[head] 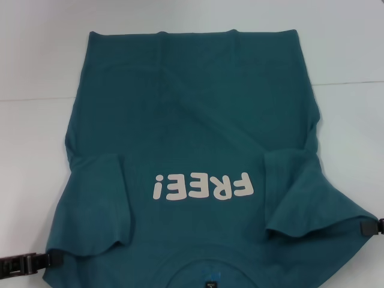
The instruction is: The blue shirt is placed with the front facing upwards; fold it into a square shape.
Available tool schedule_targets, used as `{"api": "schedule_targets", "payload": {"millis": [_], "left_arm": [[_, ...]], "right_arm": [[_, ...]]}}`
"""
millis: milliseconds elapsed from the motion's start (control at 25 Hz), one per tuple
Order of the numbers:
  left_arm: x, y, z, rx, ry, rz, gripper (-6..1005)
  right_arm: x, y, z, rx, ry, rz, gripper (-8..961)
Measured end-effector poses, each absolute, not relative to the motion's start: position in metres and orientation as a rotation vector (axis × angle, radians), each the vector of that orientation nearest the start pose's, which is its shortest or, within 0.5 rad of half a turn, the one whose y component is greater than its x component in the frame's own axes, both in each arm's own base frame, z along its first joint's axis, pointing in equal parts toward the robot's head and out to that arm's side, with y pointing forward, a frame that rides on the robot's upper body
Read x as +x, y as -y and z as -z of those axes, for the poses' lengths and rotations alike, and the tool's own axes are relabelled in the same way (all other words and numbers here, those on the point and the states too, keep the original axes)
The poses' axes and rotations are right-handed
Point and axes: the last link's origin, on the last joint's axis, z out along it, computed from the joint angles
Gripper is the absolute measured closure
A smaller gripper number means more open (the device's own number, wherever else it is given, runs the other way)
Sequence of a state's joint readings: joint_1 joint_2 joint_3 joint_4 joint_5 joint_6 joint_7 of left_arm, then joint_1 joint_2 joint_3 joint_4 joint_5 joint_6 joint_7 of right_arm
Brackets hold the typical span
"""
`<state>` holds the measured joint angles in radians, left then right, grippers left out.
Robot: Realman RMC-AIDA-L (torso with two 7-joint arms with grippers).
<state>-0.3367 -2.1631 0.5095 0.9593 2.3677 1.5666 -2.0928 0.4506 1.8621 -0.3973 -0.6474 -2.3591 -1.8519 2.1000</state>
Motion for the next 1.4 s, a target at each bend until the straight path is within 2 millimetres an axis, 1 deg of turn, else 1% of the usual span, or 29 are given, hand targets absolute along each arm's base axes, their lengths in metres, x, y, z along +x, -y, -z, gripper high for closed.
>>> {"api": "schedule_targets", "payload": {"millis": [400,680,920,1400], "left_arm": [[-0.342,-0.26,-0.026,-2.224,1.713,0.448,964],[-0.341,-0.248,-0.032,-2.213,1.744,0.573,963],[-0.338,-0.242,-0.032,-2.224,1.769,0.615,963],[-0.341,-0.227,-0.038,-2.198,1.81,0.68,964]], "right_arm": [[0.34,-0.28,-0.104,-2.366,-1.809,-0.584,916],[0.337,-0.285,-0.116,-2.34,-1.798,-0.648,917],[0.336,-0.286,-0.118,-2.331,-1.798,-0.665,917],[0.348,-0.271,-0.121,-2.274,-1.839,-0.69,917]]}}
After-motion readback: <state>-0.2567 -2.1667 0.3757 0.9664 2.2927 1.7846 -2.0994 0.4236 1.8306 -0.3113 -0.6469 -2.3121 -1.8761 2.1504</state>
